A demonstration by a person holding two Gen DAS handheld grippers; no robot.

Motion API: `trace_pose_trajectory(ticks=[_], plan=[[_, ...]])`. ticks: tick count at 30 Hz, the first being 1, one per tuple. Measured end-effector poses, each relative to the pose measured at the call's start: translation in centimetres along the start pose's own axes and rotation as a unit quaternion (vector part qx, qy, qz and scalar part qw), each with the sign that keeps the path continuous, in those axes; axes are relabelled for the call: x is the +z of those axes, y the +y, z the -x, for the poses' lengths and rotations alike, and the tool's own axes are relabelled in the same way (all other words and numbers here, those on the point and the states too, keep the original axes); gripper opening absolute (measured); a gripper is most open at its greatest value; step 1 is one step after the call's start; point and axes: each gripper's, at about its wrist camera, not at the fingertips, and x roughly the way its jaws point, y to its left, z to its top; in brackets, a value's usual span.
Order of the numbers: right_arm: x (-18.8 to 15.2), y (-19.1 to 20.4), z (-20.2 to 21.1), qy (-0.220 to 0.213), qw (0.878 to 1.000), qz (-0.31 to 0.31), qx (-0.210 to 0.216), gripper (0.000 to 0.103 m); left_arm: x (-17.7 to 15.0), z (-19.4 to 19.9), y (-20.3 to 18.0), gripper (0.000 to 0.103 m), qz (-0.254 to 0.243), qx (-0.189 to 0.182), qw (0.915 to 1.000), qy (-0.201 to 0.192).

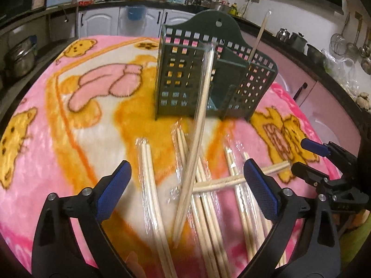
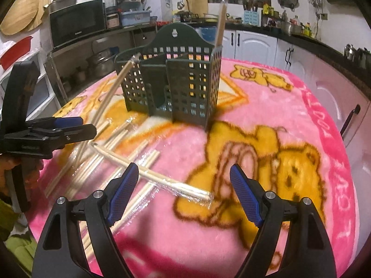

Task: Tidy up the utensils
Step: 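Move the left tool back and close it on another wrapped chopstick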

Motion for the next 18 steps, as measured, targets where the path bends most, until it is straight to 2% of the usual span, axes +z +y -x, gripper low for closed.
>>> trace_pose_trajectory(ticks=[9,16,18], plan=[[-0.7,-0.8,-1.3,0.026,0.999,-0.021,-0.002,0.078,-1.3,-0.2,0.7,0.073,0.013,-0.001,0.9997,0.019],[-1.0,-1.8,-1.8,0.04,0.998,-0.045,0.005,0.078,-2.8,0.6,1.7,0.072,0.027,-0.007,0.9992,0.029],[-1.1,-2.0,-2.1,0.044,0.998,-0.048,0.005,0.078,-3.4,0.6,2.1,0.068,0.029,-0.004,0.9988,0.038]])
